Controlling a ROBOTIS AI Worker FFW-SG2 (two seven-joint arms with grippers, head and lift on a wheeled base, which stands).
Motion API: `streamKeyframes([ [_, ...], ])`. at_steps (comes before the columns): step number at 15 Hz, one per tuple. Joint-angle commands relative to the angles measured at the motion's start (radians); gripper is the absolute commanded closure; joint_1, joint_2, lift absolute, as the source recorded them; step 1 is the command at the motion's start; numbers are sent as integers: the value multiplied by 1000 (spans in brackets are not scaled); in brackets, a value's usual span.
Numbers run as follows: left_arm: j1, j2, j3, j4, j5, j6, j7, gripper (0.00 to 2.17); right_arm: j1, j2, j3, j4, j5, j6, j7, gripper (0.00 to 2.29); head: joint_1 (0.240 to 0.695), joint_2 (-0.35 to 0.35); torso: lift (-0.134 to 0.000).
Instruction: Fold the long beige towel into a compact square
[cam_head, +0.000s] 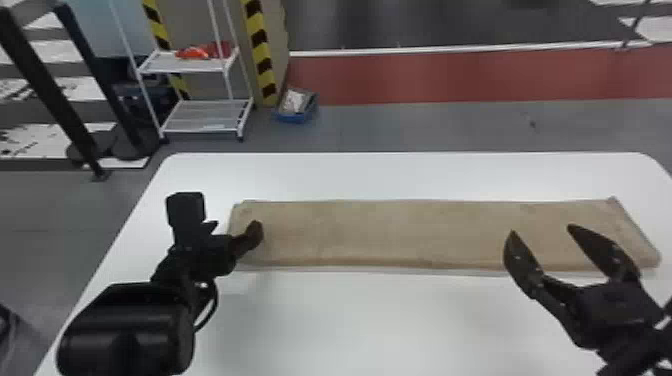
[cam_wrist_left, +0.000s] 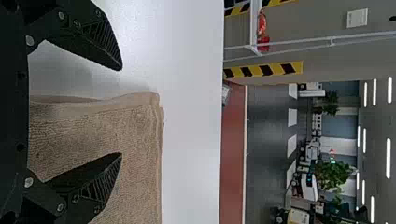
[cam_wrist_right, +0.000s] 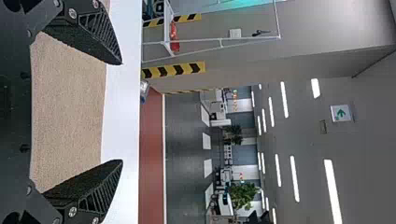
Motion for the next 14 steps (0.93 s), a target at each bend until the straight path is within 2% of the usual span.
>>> streamKeyframes([
  [1, -10, 0, 2, 10, -6, 10, -10, 329, -3, -3, -1, 4, 0, 2, -1, 144, 695, 93, -119],
  [5, -19, 3, 8, 13, -19, 50, -12, 400, -14, -3, 4, 13, 0, 2, 0, 144, 695, 94, -119],
  [7, -19, 3, 8, 13, -25, 50, -13, 633, -15, -3, 4, 14, -2, 5, 0, 144, 695, 99, -119],
  [8, -18, 3, 8, 13, -26, 50, -13, 954, -17, -2, 4, 14, -5, 5, 0, 144, 695, 100, -119],
  [10, -13, 2, 8, 13, -23, 53, -13, 1447, -18, -3, 4, 14, -6, 2, 0, 144, 695, 101, -119],
  [11, -11, 2, 8, 10, -22, 56, -18, 1487, -18, -3, 4, 14, -8, 2, 0, 144, 695, 102, -119],
  [12, -11, 2, 10, 6, -20, 65, -16, 1733, -18, -3, 4, 14, -9, 5, 0, 144, 695, 101, -119],
  [14, -2, 0, 16, -10, -17, 68, -12, 1737, -18, -3, 4, 14, -12, 2, 0, 144, 695, 100, -119],
])
